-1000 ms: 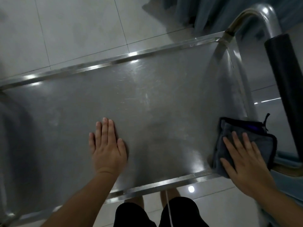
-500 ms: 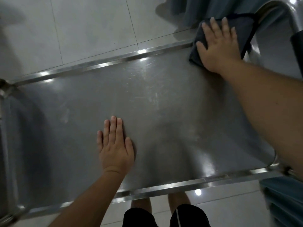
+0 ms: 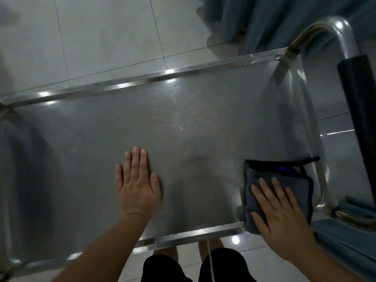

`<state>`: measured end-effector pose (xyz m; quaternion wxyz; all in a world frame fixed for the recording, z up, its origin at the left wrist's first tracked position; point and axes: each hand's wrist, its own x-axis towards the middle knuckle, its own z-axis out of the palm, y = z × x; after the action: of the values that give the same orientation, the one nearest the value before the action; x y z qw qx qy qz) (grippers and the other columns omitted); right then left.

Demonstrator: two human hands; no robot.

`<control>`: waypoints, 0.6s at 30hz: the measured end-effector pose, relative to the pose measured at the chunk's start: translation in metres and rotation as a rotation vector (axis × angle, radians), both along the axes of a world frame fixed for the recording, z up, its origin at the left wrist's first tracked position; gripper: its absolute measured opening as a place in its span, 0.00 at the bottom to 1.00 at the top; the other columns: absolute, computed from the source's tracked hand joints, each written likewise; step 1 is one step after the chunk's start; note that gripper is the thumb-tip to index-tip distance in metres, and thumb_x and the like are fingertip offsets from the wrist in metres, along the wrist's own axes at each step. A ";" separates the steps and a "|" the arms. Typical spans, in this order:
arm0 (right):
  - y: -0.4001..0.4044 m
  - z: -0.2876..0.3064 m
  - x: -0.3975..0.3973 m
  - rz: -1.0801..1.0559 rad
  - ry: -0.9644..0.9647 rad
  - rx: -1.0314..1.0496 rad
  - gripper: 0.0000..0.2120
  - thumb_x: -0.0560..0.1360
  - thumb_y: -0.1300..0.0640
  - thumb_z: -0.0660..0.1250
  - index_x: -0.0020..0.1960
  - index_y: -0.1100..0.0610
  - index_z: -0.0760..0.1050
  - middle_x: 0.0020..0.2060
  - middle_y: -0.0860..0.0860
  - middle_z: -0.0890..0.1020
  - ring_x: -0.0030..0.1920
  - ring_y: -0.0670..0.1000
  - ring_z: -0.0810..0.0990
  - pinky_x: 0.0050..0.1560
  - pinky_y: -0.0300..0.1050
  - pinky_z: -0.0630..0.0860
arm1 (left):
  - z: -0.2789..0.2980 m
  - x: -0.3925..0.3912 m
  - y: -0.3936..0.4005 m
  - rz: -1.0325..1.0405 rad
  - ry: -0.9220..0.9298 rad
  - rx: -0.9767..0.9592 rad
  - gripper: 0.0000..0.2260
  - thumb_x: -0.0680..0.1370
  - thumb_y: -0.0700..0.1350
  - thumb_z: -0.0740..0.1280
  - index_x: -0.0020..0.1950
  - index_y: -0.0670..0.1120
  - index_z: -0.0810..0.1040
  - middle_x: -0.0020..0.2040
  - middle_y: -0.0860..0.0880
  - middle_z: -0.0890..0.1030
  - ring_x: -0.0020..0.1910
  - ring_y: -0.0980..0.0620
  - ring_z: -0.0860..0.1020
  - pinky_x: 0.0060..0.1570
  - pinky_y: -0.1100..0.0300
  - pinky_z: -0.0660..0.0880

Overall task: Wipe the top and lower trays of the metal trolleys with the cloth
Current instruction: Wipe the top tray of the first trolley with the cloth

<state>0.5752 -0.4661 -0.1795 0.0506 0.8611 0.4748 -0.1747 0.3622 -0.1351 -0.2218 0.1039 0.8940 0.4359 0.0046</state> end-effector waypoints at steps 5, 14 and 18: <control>0.036 -0.003 0.022 0.057 0.009 0.013 0.33 0.84 0.37 0.47 0.84 0.50 0.53 0.83 0.52 0.58 0.83 0.59 0.53 0.79 0.65 0.54 | -0.001 -0.001 0.000 -0.017 0.022 0.006 0.31 0.84 0.53 0.51 0.86 0.44 0.55 0.87 0.47 0.53 0.86 0.47 0.49 0.82 0.40 0.49; 0.277 -0.018 0.145 -0.044 -0.057 0.151 0.34 0.82 0.36 0.46 0.85 0.47 0.46 0.84 0.49 0.49 0.83 0.56 0.45 0.81 0.60 0.45 | 0.000 -0.001 0.001 -0.019 0.041 -0.002 0.31 0.84 0.53 0.51 0.86 0.44 0.54 0.87 0.47 0.52 0.86 0.48 0.48 0.83 0.40 0.48; 0.334 -0.019 0.169 -0.128 -0.055 0.168 0.36 0.81 0.35 0.43 0.85 0.47 0.40 0.84 0.49 0.42 0.83 0.56 0.39 0.81 0.59 0.39 | 0.001 0.001 0.002 -0.011 0.044 0.000 0.31 0.83 0.53 0.51 0.86 0.45 0.54 0.87 0.47 0.53 0.86 0.49 0.47 0.83 0.42 0.47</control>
<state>0.7445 -0.1318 -0.1982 -0.0198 0.8954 0.4301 -0.1133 0.3629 -0.1334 -0.2204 0.0946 0.8961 0.4333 -0.0157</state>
